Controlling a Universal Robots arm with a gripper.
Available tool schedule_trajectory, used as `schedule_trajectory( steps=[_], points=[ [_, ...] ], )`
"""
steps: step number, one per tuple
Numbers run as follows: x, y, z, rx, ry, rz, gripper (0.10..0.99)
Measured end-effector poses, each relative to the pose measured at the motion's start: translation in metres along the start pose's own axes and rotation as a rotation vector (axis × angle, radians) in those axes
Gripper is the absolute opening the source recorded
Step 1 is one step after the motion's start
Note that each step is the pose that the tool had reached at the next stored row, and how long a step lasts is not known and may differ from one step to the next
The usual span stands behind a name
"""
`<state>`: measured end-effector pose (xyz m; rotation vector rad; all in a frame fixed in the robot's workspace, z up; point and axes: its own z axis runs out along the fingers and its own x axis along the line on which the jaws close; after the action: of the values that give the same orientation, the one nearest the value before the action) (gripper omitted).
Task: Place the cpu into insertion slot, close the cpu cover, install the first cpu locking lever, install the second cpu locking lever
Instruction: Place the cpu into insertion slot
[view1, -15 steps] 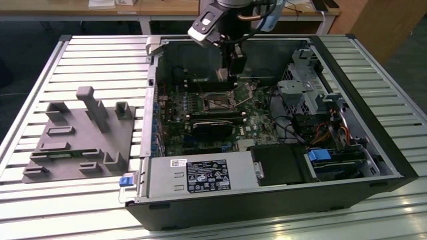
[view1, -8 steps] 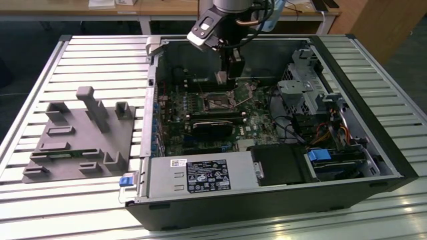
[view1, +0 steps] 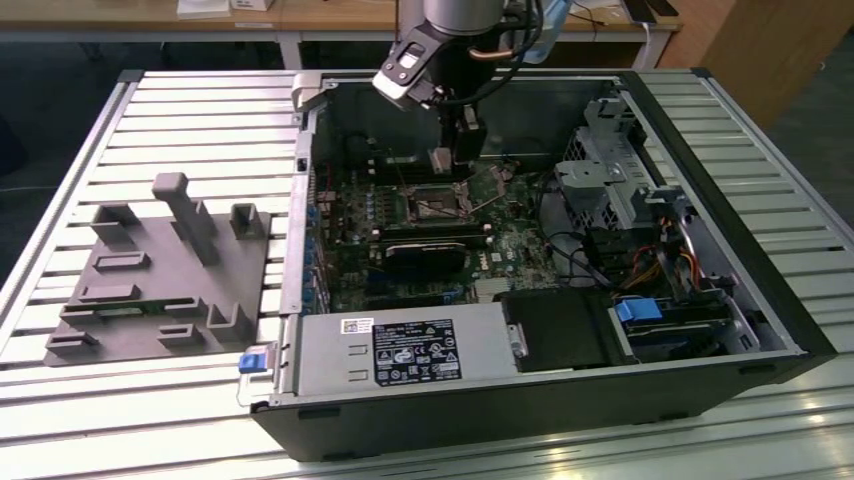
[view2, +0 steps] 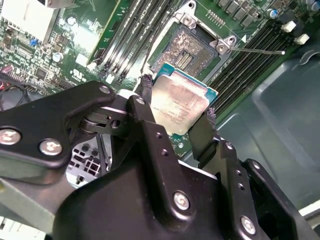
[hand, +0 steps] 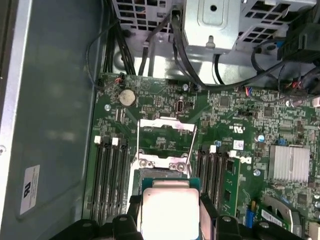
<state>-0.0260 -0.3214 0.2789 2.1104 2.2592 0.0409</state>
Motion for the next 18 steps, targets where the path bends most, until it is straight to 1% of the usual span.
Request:
schedule_trajectory(
  steps=[4,11,18],
  points=[
    [0.0005,-0.0005,0.0034,0.000,-0.0013,0.026,0.541],
    [0.0008,-0.0027,0.0104,0.000,-0.0014,0.027,0.541],
    [0.0011,-0.0048,0.0195,0.000,-0.0016,0.027,0.541]
  ],
)
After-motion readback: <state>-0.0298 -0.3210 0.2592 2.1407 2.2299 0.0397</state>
